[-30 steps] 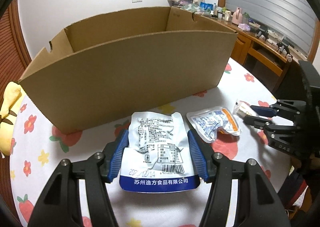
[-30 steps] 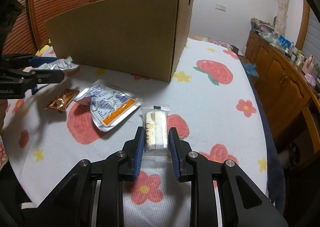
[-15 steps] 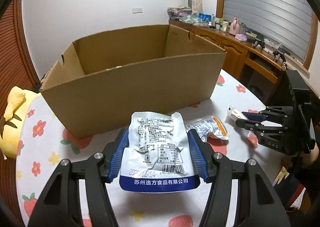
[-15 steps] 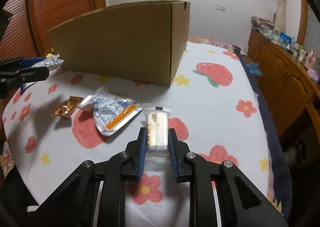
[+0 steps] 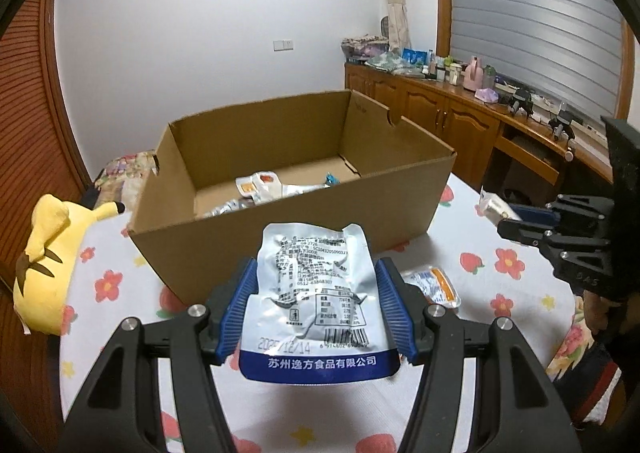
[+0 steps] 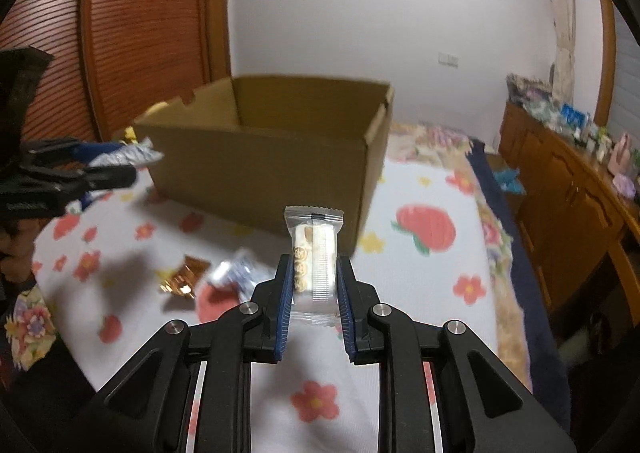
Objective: Organize snacks
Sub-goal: 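Lift and carry both held snacks over the cardboard box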
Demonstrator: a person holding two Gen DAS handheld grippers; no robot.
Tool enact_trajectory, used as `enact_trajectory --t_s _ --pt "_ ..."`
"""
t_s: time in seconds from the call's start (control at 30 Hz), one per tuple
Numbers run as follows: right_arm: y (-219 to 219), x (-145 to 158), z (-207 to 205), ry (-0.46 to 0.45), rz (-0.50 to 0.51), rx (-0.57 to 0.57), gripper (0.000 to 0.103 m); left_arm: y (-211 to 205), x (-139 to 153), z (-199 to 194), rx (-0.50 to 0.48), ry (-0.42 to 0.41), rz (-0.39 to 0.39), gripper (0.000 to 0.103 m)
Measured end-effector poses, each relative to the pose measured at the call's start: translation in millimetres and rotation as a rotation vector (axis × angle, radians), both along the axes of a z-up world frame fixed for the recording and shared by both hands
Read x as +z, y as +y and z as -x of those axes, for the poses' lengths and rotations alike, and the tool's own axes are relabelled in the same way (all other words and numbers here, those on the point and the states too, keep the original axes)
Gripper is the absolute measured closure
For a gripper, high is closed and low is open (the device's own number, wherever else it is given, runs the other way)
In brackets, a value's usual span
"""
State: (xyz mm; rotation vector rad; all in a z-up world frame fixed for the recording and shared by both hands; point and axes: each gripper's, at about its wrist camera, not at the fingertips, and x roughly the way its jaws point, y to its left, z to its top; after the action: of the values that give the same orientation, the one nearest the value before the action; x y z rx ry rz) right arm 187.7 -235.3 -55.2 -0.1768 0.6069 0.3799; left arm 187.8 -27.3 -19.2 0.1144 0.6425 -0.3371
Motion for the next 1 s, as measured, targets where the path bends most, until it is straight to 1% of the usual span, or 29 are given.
enact_trajectory --t_s 0.2,0.37,0.47,0.73,1.0 --pt "18 25 -3 -0.044 0.008 0.038 0.084 5 15 -2 0.008 -0.028 -0.002 0.043" --pt "36 39 -23 -0.058 0.019 0.070 0.084 9 24 -3 0.015 -0.051 -0.007 0.043" --pt "48 45 -42 -0.055 0.014 0.076 0.084 13 28 -5 0.021 -0.057 -0.013 0.043" --pt "67 45 -76 -0.035 0.023 0.088 0.084 25 38 -17 0.040 -0.070 -0.021 0.043" --pt "78 35 -98 -0.002 0.030 0.108 0.083 35 33 -40 0.054 -0.054 -0.005 0.043"
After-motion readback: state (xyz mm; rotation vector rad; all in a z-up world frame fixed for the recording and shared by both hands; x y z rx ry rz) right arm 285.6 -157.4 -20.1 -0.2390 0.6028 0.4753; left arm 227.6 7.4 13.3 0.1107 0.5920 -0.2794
